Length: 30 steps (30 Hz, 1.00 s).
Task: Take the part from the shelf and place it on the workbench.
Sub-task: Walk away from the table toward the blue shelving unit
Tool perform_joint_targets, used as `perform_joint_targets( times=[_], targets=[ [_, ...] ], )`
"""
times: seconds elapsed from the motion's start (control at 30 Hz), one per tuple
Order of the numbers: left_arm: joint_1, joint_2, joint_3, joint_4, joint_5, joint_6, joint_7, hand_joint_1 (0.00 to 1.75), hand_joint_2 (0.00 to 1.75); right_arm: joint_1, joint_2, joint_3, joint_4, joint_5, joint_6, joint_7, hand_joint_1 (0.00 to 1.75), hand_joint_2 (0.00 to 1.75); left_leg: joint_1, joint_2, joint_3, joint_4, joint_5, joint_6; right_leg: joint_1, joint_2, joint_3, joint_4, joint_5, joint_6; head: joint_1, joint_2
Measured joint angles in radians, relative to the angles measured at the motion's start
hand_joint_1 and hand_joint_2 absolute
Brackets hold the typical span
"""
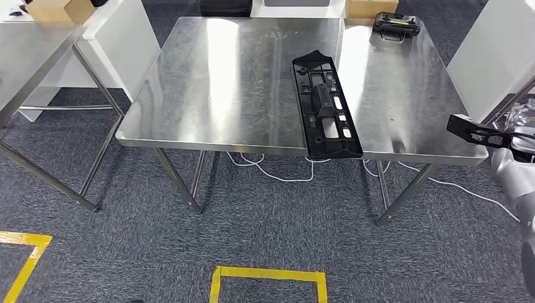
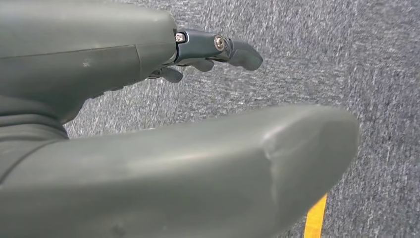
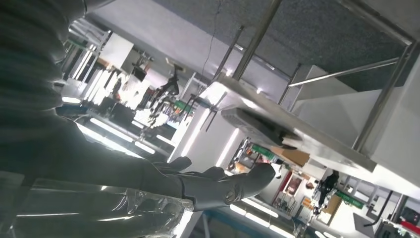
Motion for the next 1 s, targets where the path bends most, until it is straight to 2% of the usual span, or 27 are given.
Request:
perform_joint_targets(
  times=[0.03, 0.07, 0.1, 0.17, 0.23, 0.27, 0.33, 0.37, 0.4, 0.43, 0.47, 0.53, 0.57, 0.6, 0.63, 0.67, 0.7, 0.73, 0.77, 0.8, 0.87, 0.9, 0.93, 0.97, 1.0],
  targets=[
    [0.0, 0.001, 0.0, 0.0, 0.0, 0.001, 0.0, 0.0, 0.0, 0.0, 0.0, 0.0, 0.0, 0.002, 0.0, 0.0, 0.0, 1.75, -0.008, 0.0, 0.035, -0.052, 0.011, 0.02, 0.001, 0.0, 0.002, -0.004, 0.005, 0.001, 0.005, 0.0],
    [0.0, 0.004, 0.0, -0.001, 0.0, 0.002, 0.0, 0.0, 0.0, 0.001, 0.001, 0.0, 0.0, 0.003, 0.0, 0.0, 0.0, 1.75, -0.015, 0.001, 0.058, -0.087, 0.018, 0.035, -0.001, -0.001, 0.005, -0.012, 0.011, 0.005, 0.008, 0.0],
    [0.0, 0.006, 0.001, -0.001, -0.001, 0.003, 0.0, 0.0, 0.0, 0.003, 0.003, 0.0, 0.001, 0.004, 0.0, 0.0, 0.0, 1.75, -0.022, 0.003, 0.065, -0.103, 0.022, 0.041, -0.007, -0.002, 0.008, -0.02, 0.017, 0.011, 0.012, 0.0],
    [-0.001, 0.008, 0.001, -0.001, 0.0, 0.004, 0.0, 0.0, 0.0, 0.009, 0.006, 0.0, 0.0, 0.005, 0.0, -0.002, 0.0, 1.75, -0.029, 0.005, 0.08, -0.147, 0.053, 0.043, -0.011, -0.005, 0.013, -0.042, 0.032, 0.025, 0.009, 0.0],
    [-0.002, 0.006, 0.001, -0.001, 0.0, 0.005, 0.0, 0.0, 0.0, 0.013, 0.003, 0.0, -0.001, 0.005, -0.001, -0.003, 0.0, 1.75, -0.029, 0.009, 0.104, -0.215, 0.092, 0.052, -0.005, -0.007, 0.005, -0.043, 0.026, 0.026, 0.008, 0.0],
    [-0.003, 0.005, 0.002, -0.001, 0.0, 0.005, 0.0, 0.0, 0.0, 0.014, 0.0, 0.0, -0.001, 0.005, -0.001, -0.003, 0.0, 1.75, -0.026, 0.011, 0.114, -0.242, 0.109, 0.058, -0.001, -0.008, -0.004, -0.03, 0.014, 0.021, 0.009, 0.0],
    [-0.003, 0.003, 0.002, -0.001, 0.0, 0.005, 0.0, 0.0, 0.0, 0.009, -0.003, 0.0, 0.0, 0.005, -0.001, -0.003, 0.0, 1.75, -0.026, 0.012, 0.108, -0.252, 0.123, 0.059, -0.001, -0.007, -0.037, 0.048, -0.033, 0.015, 0.01, 0.0],
    [-0.003, 0.001, 0.002, -0.001, -0.001, 0.004, 0.0, 0.0, 0.0, 0.01, -0.004, 0.0, 0.0, 0.005, -0.001, -0.003, 0.0, 1.75, -0.025, 0.013, 0.101, -0.252, 0.126, 0.055, -0.003, -0.007, -0.058, 0.102, -0.056, 0.017, 0.01, 0.0],
    [-0.003, -0.001, 0.002, 0.0, -0.001, 0.003, 0.001, 0.0, 0.0, 0.011, -0.005, 0.0, 0.001, 0.005, -0.001, -0.003, 0.0, 1.75, -0.024, 0.013, 0.094, -0.25, 0.13, 0.049, -0.005, -0.007, -0.077, 0.153, -0.076, 0.022, 0.01, 0.0],
    [-0.003, -0.005, 0.002, 0.0, -0.001, 0.003, 0.001, 0.0, 0.0, 0.013, -0.005, 0.0, 0.001, 0.005, -0.001, -0.003, 0.0, 1.75, -0.023, 0.013, 0.086, -0.247, 0.133, 0.043, -0.008, -0.007, -0.082, 0.176, -0.082, 0.032, 0.009, 0.0],
    [-0.003, -0.008, 0.002, 0.0, -0.001, 0.002, 0.001, 0.0, 0.0, 0.014, -0.006, 0.0, 0.001, 0.005, -0.001, -0.003, 0.0, 1.75, -0.02, 0.013, 0.076, -0.241, 0.135, 0.036, -0.012, -0.008, -0.066, 0.159, -0.073, 0.045, 0.009, 0.0],
    [-0.003, -0.011, 0.002, 0.001, -0.001, 0.002, 0.001, 0.0, 0.0, 0.013, -0.006, 0.0, 0.001, 0.005, -0.001, -0.003, 0.0, 1.75, -0.015, 0.013, 0.052, -0.215, 0.134, 0.02, -0.02, -0.012, 0.009, 0.041, -0.039, 0.073, 0.009, 0.0],
    [-0.003, -0.01, 0.002, 0.001, -0.001, 0.002, 0.002, 0.0, 0.0, 0.013, -0.005, 0.0, 0.001, 0.005, -0.001, -0.003, 0.0, 1.75, -0.015, 0.012, 0.039, -0.2, 0.131, 0.01, -0.018, -0.012, 0.04, -0.005, -0.023, 0.08, 0.01, 0.0],
    [-0.003, -0.009, 0.002, 0.001, -0.001, 0.001, 0.003, 0.0, 0.0, 0.012, -0.005, 0.0, 0.002, 0.005, 0.0, -0.003, 0.0, 1.75, -0.017, 0.011, 0.027, -0.182, 0.128, 0.0, -0.016, -0.011, 0.056, -0.031, -0.016, 0.078, 0.01, 0.0],
    [-0.003, -0.008, 0.002, 0.001, 0.0, 0.001, 0.004, 0.0, 0.0, 0.012, -0.004, 0.0, 0.002, 0.006, 0.0, -0.003, 0.0, 1.75, -0.021, 0.009, 0.016, -0.166, 0.125, -0.007, -0.013, -0.01, 0.056, -0.032, -0.017, 0.07, 0.009, 0.0],
    [-0.003, -0.008, 0.003, 0.002, 0.0, 0.0, 0.004, 0.0, 0.0, 0.013, -0.002, 0.0, 0.002, 0.006, 0.001, -0.003, 0.0, 1.75, -0.023, 0.009, 0.007, -0.155, 0.123, -0.011, -0.011, -0.007, 0.048, -0.023, -0.014, 0.058, 0.007, 0.0],
    [-0.002, -0.007, 0.003, 0.002, 0.0, 0.001, 0.004, 0.0, 0.0, 0.015, 0.0, 0.0, 0.002, 0.007, 0.001, -0.003, 0.0, 1.75, -0.022, 0.007, 0.0, -0.144, 0.122, -0.014, -0.017, -0.007, 0.042, -0.022, -0.016, 0.043, 0.005, 0.0],
    [-0.002, -0.007, 0.003, 0.002, 0.0, 0.001, 0.005, 0.0, 0.0, 0.017, 0.002, 0.0, 0.002, 0.008, 0.001, -0.003, 0.0, 1.75, -0.018, 0.007, -0.009, -0.133, 0.113, -0.018, -0.021, -0.007, 0.036, -0.02, -0.015, 0.028, 0.003, 0.0],
    [-0.001, -0.006, 0.003, 0.002, 0.0, 0.002, 0.005, 0.0, 0.0, 0.018, 0.004, -0.001, 0.002, 0.009, 0.001, -0.003, 0.0, 1.75, -0.014, 0.005, -0.019, -0.112, 0.09, -0.026, -0.024, -0.007, 0.032, -0.021, -0.011, 0.014, 0.002, 0.0],
    [0.0, -0.006, 0.004, 0.002, 0.0, 0.002, 0.006, 0.0, 0.0, 0.017, 0.005, -0.001, 0.002, 0.011, 0.002, -0.003, 0.0, 1.31, -0.008, 0.004, -0.034, -0.073, 0.055, -0.035, -0.025, -0.007, 0.026, -0.022, -0.005, 0.002, 0.002, 0.0],
    [0.001, -0.006, 0.004, 0.002, 0.0, -0.002, 0.005, 0.0, 0.0, 0.014, 0.006, -0.001, 0.001, 0.013, 0.002, -0.003, 0.0, 0.44, 0.003, 0.001, -0.074, 0.049, -0.031, -0.051, -0.023, -0.008, 0.014, -0.022, 0.005, -0.011, 0.001, 0.0],
    [0.001, -0.006, 0.004, 0.002, 0.0, -0.004, 0.004, 0.0, 0.0, 0.015, 0.006, -0.001, 0.001, 0.014, 0.002, -0.003, 0.0, 0.44, 0.008, 0.001, -0.09, 0.106, -0.061, -0.055, -0.023, -0.008, 0.008, -0.021, 0.01, -0.012, 0.0, 0.0],
    [0.001, -0.006, 0.004, 0.002, 0.0, -0.006, 0.004, 0.0, 0.0, 0.017, 0.006, -0.001, 0.001, 0.014, 0.002, -0.003, 0.0, 0.87, 0.013, 0.002, -0.093, 0.139, -0.073, -0.058, -0.023, -0.008, 0.001, -0.021, 0.015, -0.011, 0.0, 0.0],
    [0.001, -0.006, 0.004, 0.002, 0.0, -0.007, 0.003, 0.0, 0.0, 0.021, 0.006, -0.002, 0.001, 0.012, 0.0, -0.003, 0.0, 1.31, 0.016, 0.002, -0.077, 0.134, -0.067, -0.058, -0.023, -0.008, -0.004, -0.021, 0.02, -0.009, 0.001, 0.0],
    [0.001, -0.006, 0.004, 0.002, 0.0, -0.007, 0.003, 0.0, 0.0, 0.028, 0.006, -0.003, 0.001, 0.008, -0.005, -0.003, 0.0, 1.75, 0.018, 0.001, -0.04, 0.088, -0.047, -0.056, -0.023, -0.007, -0.008, -0.021, 0.024, -0.006, 0.0, 0.0]
  ],
)
